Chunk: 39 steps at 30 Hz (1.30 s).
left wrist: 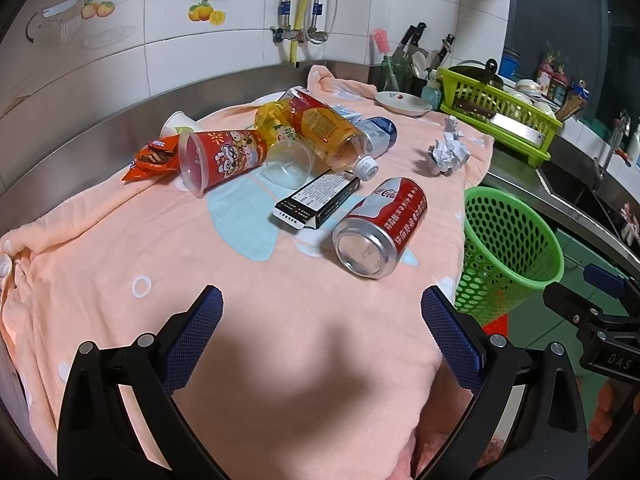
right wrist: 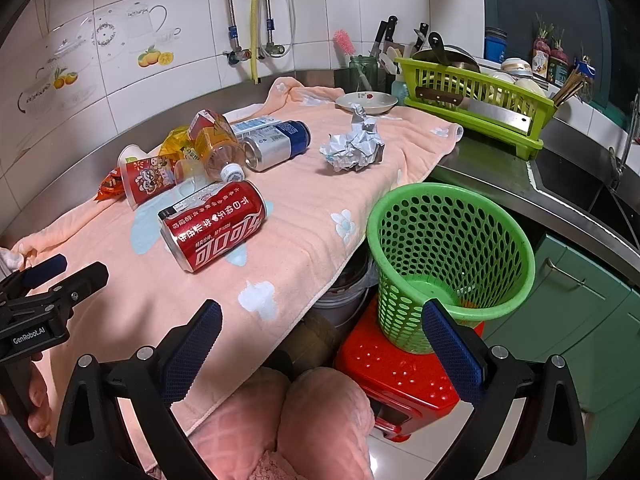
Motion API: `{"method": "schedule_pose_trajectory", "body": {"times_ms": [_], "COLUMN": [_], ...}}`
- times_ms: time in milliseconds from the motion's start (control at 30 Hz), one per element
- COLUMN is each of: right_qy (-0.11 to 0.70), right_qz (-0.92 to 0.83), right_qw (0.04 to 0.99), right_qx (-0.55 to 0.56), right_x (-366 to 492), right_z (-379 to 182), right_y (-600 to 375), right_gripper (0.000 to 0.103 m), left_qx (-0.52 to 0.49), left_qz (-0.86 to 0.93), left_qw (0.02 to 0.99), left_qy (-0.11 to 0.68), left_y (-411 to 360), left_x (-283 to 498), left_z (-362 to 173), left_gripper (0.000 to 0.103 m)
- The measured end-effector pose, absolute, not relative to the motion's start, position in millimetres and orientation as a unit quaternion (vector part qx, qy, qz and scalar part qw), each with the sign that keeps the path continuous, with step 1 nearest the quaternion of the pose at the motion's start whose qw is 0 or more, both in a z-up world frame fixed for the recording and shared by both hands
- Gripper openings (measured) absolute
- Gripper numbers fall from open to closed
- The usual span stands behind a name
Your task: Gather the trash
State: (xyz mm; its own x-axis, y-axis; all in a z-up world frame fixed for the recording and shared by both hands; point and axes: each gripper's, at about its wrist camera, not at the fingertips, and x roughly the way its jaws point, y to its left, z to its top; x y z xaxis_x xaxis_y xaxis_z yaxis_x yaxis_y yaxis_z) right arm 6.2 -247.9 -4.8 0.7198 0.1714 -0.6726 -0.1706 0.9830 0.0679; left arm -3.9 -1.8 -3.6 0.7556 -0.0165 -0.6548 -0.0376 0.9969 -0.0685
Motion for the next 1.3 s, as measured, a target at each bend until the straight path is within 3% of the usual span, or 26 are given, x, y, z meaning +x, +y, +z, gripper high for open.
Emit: {"method": "schedule_pose_trajectory", "body": {"times_ms": [1300], "right_qy": [0.367], "right_qz": [0.093], "right_qw": [0.926], "right_qx": [0.0], "right_x": [10.2], "right_z": [-9.6], "right_y": [-244.6], "right_gripper": [0.097], "left_qx": [-0.04], "left_qz": [0.002], "left_qw": [0.934], "left_qy": [0.354], "left_y": [-4.9], "left_x": [-2.1], "left_z": [-7.0], "left_gripper": [0.098]}}
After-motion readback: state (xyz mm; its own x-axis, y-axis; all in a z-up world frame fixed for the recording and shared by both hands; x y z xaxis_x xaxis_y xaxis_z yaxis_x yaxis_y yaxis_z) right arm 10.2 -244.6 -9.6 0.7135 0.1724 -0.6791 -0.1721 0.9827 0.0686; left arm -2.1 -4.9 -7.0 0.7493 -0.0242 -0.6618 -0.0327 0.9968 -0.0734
